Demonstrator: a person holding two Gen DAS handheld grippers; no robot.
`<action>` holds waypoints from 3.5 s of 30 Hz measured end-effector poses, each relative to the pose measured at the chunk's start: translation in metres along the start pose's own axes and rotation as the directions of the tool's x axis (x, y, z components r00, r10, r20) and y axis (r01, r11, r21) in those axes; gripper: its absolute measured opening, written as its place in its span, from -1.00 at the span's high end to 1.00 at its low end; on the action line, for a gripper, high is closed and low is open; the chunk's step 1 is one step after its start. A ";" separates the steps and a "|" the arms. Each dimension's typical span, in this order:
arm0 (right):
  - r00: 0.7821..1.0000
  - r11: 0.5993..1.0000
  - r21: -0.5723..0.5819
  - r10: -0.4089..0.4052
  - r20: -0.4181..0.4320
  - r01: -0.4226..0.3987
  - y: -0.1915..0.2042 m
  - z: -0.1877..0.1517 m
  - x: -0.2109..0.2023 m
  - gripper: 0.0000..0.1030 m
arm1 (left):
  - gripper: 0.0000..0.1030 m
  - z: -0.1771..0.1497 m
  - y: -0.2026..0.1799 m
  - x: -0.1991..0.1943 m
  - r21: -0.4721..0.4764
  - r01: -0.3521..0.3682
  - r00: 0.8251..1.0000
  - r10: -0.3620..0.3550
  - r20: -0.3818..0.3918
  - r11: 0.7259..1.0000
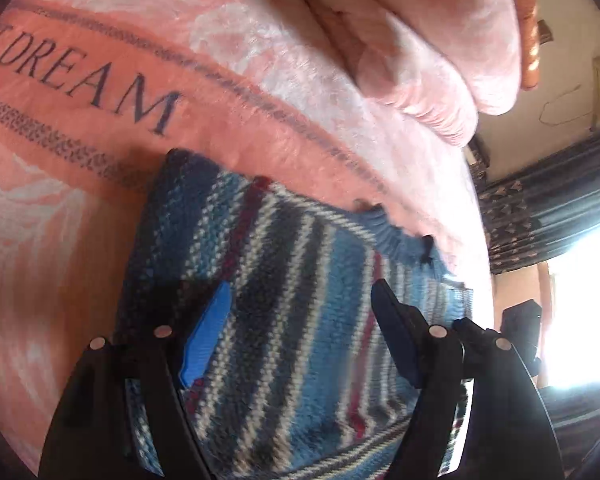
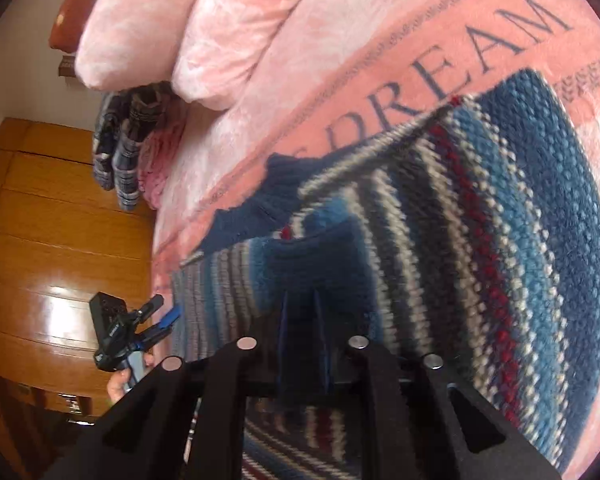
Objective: Fold small clothes
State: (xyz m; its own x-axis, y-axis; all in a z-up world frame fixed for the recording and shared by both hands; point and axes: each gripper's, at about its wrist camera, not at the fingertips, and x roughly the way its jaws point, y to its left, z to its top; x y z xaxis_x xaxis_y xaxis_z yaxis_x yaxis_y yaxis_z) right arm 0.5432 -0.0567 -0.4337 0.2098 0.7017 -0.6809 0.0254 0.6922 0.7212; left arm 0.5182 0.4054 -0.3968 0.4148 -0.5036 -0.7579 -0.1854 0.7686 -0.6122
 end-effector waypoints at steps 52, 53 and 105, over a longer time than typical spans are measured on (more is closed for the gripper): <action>0.997 0.958 0.283 -0.015 -0.070 0.034 -0.040 -0.378 -0.218 -0.18 | -0.58 -0.376 0.083 -0.150 -0.311 0.104 0.934 -0.200 -0.295 0.945; 0.996 0.960 0.273 -0.040 -0.079 0.060 -0.039 -0.376 -0.215 -0.18 | -0.26 -0.377 0.081 -0.146 -0.320 0.110 0.929 -0.212 -0.302 0.941; 0.990 0.987 0.094 0.127 0.061 -0.133 0.052 -0.178 -0.229 0.86 | 0.88 -0.206 -0.001 -0.206 -0.376 0.351 0.926 -0.377 0.006 0.858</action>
State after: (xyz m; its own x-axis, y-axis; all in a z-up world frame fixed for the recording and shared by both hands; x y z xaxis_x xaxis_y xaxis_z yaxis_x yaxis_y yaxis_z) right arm 0.3228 -0.1514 -0.2632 0.2710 0.7724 -0.5744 0.0891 0.5740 0.8140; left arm 0.2496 0.4268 -0.2866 0.4591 -0.7538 -0.4701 -0.3483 0.3340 -0.8758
